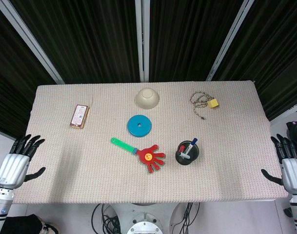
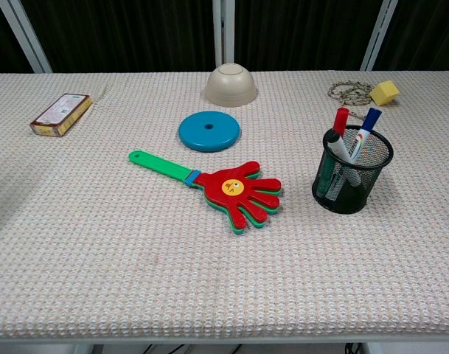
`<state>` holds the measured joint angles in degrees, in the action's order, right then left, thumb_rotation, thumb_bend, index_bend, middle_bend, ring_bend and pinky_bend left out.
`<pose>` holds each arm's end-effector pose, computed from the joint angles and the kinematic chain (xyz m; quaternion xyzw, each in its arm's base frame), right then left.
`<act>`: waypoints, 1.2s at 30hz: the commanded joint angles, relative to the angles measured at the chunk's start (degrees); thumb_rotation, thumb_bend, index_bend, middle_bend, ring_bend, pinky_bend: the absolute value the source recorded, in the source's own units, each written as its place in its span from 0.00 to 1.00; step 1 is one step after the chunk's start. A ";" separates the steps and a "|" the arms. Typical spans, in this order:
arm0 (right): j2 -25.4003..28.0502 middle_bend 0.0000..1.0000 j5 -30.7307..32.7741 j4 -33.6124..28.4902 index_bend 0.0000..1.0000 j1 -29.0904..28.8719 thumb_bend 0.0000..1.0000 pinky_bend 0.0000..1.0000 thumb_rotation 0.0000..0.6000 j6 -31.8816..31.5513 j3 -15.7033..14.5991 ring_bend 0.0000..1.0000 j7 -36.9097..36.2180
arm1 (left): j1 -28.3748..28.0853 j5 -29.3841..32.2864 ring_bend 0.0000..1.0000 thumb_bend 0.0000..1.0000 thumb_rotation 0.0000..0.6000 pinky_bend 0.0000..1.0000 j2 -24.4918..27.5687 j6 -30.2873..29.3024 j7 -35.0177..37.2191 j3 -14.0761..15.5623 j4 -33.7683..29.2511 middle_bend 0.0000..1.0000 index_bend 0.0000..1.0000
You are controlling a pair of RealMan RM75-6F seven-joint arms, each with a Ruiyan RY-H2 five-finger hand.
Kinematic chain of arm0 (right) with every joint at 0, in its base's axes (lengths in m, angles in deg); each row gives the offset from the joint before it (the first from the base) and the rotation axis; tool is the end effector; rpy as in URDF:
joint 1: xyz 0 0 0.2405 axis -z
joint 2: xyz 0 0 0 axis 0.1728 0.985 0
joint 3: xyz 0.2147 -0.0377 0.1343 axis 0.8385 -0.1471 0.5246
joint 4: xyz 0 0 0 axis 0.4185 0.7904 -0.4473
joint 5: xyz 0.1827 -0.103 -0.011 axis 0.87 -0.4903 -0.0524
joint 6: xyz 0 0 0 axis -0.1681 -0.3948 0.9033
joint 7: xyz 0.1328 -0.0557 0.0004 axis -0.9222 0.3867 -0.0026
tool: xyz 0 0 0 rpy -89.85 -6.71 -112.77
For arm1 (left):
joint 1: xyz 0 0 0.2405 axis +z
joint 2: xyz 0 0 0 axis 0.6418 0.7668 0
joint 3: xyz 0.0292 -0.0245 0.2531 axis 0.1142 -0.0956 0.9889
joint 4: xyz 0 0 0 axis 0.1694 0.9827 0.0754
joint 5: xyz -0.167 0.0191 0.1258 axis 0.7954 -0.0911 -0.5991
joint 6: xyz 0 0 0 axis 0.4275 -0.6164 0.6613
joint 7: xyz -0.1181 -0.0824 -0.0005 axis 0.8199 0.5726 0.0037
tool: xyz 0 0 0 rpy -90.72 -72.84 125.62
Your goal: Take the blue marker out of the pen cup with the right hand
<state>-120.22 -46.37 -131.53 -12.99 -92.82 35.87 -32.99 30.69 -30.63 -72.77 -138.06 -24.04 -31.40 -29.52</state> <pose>-0.3207 -0.1760 0.1777 0.5781 -0.3855 0.3789 0.6112 -0.2948 0.1969 0.1514 -0.6507 -0.3414 -0.4045 0.5445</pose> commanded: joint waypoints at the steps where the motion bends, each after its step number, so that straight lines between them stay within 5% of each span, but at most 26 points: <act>1: 0.02 0.00 -0.11 -0.11 0.00 -0.05 0.08 0.00 1.00 0.09 -0.07 0.00 0.33 | 0.12 0.12 0.02 0.18 1.00 0.04 -0.21 -0.13 0.65 0.02 0.46 0.09 0.15; 14: 0.55 0.00 -0.54 -0.99 0.00 -1.77 0.08 0.00 1.00 1.66 0.78 0.00 0.71 | -0.17 -0.73 0.02 0.18 1.00 0.04 -0.24 -0.31 0.52 0.08 0.37 0.09 0.15; 25: 2.98 0.00 0.94 -7.76 0.00 -12.90 0.09 0.00 1.00 14.92 4.60 0.00 10.14 | -0.87 -0.86 0.02 0.18 1.00 0.04 -0.94 0.87 1.52 0.35 1.03 0.09 0.15; 36: -4.86 0.00 8.43 -8.16 0.00 -24.26 0.14 0.00 1.00 26.80 7.45 0.00 21.02 | -0.55 -0.29 0.02 0.18 1.00 0.04 -1.03 0.78 2.12 0.51 1.74 0.09 0.15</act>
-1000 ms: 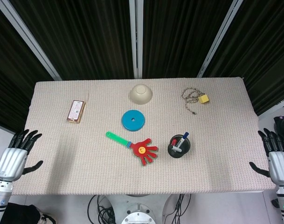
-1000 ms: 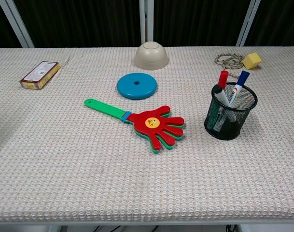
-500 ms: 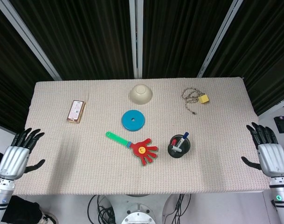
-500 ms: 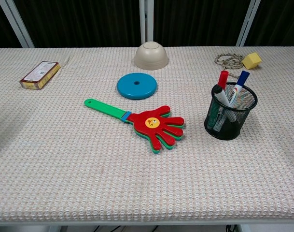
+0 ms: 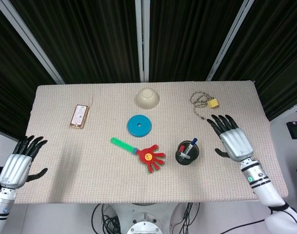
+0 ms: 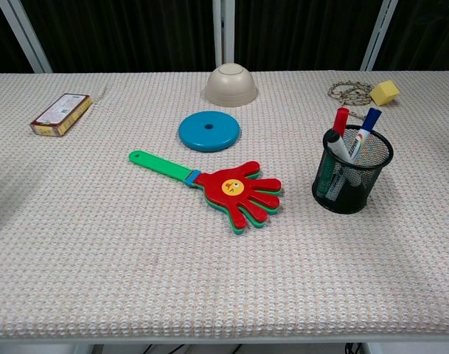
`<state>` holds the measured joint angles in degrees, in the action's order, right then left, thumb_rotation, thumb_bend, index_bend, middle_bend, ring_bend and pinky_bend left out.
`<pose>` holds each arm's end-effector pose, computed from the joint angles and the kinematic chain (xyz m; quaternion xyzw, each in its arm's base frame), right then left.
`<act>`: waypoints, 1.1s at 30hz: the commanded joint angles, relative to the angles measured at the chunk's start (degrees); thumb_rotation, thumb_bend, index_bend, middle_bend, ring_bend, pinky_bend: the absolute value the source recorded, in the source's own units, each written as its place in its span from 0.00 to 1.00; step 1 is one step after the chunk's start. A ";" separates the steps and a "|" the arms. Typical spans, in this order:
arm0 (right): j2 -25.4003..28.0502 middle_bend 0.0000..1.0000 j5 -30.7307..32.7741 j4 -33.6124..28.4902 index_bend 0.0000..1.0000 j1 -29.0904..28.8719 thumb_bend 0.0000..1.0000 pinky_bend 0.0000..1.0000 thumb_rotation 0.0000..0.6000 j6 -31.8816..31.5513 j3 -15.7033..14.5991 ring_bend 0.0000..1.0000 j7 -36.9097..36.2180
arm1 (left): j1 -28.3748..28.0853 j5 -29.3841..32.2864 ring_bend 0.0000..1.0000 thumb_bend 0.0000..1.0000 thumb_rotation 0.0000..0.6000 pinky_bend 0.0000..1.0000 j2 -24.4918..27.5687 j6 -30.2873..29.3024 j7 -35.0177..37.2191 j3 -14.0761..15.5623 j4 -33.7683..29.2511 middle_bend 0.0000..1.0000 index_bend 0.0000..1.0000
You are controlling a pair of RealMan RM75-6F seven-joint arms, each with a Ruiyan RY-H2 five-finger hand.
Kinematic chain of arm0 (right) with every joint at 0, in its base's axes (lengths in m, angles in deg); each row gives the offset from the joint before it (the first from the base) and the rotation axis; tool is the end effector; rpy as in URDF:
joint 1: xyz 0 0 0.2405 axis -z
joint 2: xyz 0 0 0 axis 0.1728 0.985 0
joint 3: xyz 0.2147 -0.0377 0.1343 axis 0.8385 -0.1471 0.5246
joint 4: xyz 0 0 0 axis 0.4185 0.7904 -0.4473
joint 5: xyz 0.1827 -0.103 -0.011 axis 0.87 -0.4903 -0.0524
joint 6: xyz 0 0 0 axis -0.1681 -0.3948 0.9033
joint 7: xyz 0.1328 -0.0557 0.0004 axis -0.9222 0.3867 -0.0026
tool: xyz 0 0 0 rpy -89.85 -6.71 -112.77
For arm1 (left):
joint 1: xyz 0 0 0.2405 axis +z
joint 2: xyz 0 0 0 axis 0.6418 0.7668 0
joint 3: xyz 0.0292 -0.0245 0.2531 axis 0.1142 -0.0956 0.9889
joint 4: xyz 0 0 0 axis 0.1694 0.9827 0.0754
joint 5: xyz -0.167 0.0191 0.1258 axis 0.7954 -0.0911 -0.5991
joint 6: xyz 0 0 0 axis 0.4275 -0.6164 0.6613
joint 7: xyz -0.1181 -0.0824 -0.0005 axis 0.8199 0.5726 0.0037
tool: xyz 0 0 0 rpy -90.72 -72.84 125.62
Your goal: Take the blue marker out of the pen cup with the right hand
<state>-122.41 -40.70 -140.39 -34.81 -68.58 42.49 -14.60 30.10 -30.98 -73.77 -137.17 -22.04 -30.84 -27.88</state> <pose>-0.2109 -0.2894 0.1140 0.7303 -0.3182 0.3522 0.4913 -0.2981 0.1984 0.1448 -0.6548 -0.3517 -0.4059 0.5317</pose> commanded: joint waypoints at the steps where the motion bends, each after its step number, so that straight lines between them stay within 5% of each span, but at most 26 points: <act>1: -3.37 0.00 3.34 0.96 0.01 -3.02 0.14 0.00 1.00 3.01 0.91 0.00 3.13 | 0.07 0.10 0.02 0.18 1.00 0.04 -0.04 -0.17 0.20 -0.07 0.16 0.09 0.15; 33: -9.36 0.00 14.39 2.91 0.35 -11.10 0.27 0.00 1.00 5.41 -1.49 0.00 11.77 | 0.54 1.07 0.02 0.18 1.00 0.04 0.40 -0.05 1.41 0.01 1.00 0.09 0.15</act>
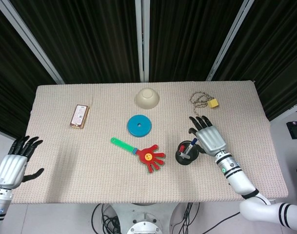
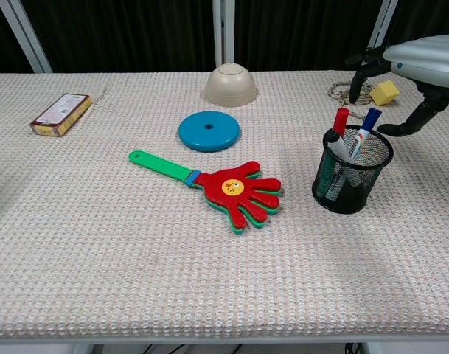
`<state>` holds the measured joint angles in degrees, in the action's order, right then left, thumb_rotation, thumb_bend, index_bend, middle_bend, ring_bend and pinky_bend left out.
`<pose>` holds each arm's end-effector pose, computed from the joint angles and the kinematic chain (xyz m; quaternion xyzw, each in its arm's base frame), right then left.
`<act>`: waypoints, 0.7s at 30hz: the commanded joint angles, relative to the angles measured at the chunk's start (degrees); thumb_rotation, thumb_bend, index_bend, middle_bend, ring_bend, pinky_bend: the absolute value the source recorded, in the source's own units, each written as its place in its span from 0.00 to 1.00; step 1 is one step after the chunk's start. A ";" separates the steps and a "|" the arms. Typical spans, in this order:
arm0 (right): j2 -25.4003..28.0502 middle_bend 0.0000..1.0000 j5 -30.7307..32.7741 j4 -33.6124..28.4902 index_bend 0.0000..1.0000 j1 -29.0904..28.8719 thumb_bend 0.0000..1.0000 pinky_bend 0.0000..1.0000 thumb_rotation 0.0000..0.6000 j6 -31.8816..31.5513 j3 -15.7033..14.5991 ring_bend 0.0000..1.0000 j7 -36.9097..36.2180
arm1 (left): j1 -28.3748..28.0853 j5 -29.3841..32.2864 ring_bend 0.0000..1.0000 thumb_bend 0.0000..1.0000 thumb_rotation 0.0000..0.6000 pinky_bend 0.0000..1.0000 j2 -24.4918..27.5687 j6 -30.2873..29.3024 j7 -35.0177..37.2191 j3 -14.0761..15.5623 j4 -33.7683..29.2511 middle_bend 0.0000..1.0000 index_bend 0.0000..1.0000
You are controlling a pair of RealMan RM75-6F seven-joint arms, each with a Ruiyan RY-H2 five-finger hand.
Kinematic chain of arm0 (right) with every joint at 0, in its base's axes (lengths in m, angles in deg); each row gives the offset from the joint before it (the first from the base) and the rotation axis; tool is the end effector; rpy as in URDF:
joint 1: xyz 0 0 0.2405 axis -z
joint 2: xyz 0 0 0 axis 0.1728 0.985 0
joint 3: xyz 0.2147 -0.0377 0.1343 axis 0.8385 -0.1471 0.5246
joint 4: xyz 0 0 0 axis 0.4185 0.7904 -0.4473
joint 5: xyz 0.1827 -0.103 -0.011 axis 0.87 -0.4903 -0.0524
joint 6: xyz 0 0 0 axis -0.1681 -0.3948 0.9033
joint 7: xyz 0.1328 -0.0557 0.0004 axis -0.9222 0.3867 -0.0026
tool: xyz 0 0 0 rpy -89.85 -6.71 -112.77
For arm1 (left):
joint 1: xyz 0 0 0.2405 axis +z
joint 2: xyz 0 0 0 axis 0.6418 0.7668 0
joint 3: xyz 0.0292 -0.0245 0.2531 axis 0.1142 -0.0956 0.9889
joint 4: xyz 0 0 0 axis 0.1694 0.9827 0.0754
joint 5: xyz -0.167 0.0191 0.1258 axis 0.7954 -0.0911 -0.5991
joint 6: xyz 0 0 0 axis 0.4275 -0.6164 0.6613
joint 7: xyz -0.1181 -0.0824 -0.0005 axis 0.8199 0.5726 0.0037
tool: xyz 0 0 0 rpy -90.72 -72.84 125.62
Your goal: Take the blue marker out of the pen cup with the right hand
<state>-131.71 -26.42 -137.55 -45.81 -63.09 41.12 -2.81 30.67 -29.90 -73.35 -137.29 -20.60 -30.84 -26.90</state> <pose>-0.1786 -0.3197 0.0540 0.7645 -0.3252 0.3078 0.4637 -0.3064 0.1966 0.1504 -0.6464 -0.3595 -0.4011 0.5405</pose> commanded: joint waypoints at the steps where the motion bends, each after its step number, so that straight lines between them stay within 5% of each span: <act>1: -0.12 0.00 0.15 0.19 0.35 -0.20 0.27 0.00 1.00 -0.13 -0.22 0.00 0.07 | -0.05 -0.01 0.02 0.18 1.00 0.04 -0.04 0.11 -0.04 0.03 0.02 0.09 0.15; 21: -0.56 0.00 -0.12 0.58 0.45 -0.96 0.30 0.00 1.00 -2.04 -1.66 0.00 -0.15 | -0.01 0.22 0.02 0.18 1.00 0.04 0.01 0.28 -0.16 0.01 -0.04 0.09 0.15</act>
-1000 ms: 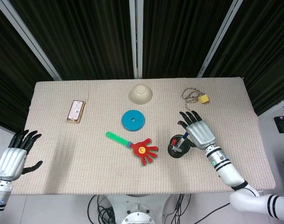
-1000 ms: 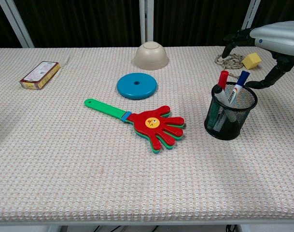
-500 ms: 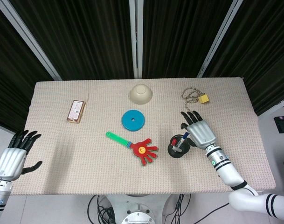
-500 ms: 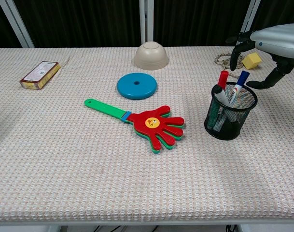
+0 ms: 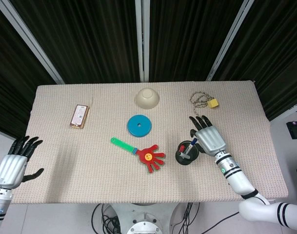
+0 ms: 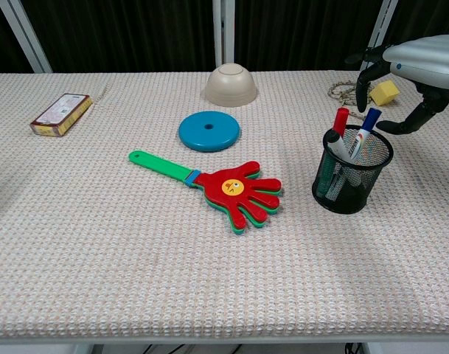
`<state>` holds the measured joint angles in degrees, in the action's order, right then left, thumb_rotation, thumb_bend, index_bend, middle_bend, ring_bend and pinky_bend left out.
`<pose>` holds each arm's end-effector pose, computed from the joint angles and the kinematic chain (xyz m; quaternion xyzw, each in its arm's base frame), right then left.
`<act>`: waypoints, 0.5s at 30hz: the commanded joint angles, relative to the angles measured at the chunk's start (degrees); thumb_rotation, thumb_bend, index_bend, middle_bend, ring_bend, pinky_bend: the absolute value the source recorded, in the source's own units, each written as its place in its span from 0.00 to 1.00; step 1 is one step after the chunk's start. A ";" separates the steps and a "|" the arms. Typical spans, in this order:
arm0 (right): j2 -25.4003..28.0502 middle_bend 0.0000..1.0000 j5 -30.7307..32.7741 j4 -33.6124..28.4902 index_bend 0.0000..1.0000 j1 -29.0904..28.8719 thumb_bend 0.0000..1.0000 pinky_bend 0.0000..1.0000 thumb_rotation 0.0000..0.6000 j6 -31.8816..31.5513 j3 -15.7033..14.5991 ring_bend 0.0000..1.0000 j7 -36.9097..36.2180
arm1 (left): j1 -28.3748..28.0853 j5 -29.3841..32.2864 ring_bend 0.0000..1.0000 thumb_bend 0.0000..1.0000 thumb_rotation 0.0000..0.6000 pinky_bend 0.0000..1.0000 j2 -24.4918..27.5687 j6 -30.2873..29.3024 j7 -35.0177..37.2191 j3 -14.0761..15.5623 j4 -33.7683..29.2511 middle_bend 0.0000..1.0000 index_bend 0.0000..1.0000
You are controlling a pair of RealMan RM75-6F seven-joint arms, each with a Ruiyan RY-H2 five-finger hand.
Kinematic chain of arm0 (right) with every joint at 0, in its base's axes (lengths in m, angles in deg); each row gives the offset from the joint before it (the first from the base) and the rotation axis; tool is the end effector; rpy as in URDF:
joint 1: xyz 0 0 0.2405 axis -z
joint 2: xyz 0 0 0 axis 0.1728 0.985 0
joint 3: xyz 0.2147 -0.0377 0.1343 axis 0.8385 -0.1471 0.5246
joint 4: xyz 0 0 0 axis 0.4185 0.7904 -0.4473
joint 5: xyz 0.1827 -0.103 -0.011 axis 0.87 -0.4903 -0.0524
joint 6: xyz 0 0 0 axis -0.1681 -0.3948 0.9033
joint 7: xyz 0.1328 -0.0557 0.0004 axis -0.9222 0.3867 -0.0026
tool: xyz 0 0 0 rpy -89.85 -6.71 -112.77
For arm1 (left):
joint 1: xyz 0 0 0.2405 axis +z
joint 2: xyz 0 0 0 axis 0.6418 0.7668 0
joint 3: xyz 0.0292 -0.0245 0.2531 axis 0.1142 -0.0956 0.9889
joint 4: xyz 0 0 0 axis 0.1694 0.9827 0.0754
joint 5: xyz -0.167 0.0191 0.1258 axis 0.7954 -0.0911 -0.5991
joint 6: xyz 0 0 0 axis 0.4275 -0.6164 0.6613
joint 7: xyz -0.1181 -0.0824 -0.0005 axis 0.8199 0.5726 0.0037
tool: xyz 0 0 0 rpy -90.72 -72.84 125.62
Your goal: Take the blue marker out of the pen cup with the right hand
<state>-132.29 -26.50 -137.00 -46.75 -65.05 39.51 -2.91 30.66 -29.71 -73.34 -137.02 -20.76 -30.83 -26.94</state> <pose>-0.1786 -0.3193 0.0520 0.7646 -0.3180 0.3094 0.4675 -0.3070 0.1966 0.1500 -0.6467 -0.3608 -0.3984 0.5411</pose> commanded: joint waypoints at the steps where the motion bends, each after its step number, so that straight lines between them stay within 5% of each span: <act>1: 0.04 0.00 -0.07 0.08 0.45 -0.04 0.31 0.00 1.00 -0.14 -0.14 0.00 -0.07 | 0.00 0.04 0.02 0.18 1.00 0.04 0.01 0.03 -0.02 -0.01 0.01 0.09 0.15; 15: 0.12 0.00 -1.82 0.21 0.57 0.30 0.33 0.00 1.00 -2.19 -0.50 0.00 -1.12 | 0.07 0.26 0.02 0.18 1.00 0.04 0.28 0.20 0.13 0.02 -0.24 0.09 0.15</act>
<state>-132.18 -28.30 -136.80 -46.47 -67.22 39.02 -4.01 30.73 -29.45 -73.05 -136.83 -20.63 -30.81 -27.19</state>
